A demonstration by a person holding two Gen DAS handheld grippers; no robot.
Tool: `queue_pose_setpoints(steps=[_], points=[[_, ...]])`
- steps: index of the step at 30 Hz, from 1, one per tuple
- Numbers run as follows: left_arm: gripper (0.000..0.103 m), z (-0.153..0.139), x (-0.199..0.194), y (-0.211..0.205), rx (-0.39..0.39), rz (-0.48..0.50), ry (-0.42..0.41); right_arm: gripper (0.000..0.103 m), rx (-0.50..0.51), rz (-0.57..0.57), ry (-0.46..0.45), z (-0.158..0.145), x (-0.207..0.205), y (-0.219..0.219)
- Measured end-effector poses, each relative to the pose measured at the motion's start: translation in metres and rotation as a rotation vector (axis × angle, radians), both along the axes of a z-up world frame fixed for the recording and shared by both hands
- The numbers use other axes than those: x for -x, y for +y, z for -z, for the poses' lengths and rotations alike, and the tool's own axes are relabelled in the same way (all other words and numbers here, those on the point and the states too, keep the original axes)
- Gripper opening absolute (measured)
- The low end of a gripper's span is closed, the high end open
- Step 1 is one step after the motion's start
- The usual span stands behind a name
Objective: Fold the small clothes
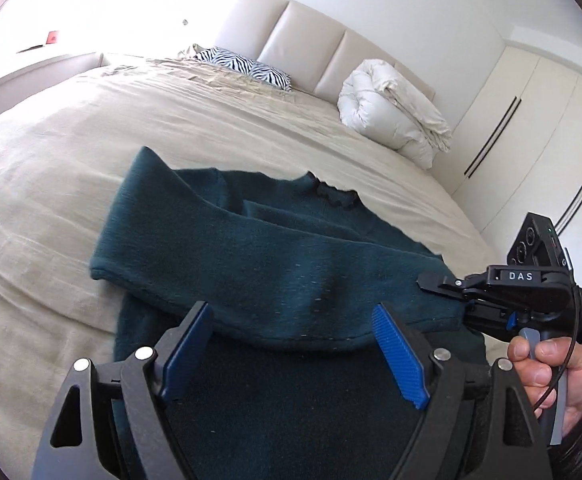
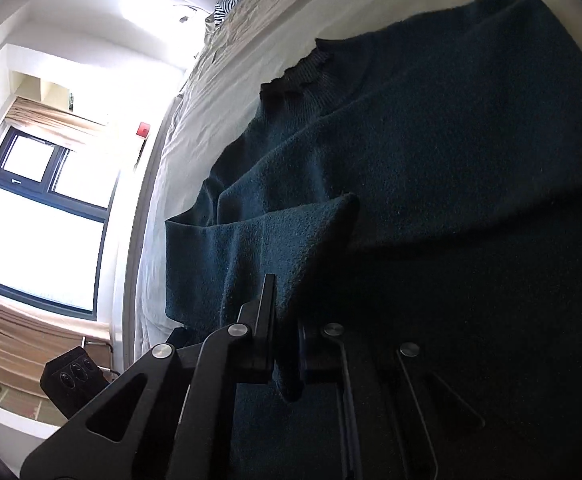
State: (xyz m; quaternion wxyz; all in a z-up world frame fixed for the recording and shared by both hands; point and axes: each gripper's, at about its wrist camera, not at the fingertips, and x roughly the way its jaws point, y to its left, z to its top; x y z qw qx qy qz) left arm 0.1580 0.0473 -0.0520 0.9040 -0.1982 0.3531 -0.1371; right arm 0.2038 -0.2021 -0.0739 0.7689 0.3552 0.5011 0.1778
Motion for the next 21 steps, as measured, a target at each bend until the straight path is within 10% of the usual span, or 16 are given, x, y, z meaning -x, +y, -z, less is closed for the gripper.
queue_pose_setpoints(steps=[7,21], points=[[0.082,-0.022,-0.008,0.085,0.055,-0.180,-0.037,0.007,0.215,-0.025,-0.136,-0.065,-0.021,-0.032],[0.048,-0.015,-0.067,0.092,0.083,-0.090,0.010,0.007,0.331,0.043,0.019,0.003,-0.058,-0.118]])
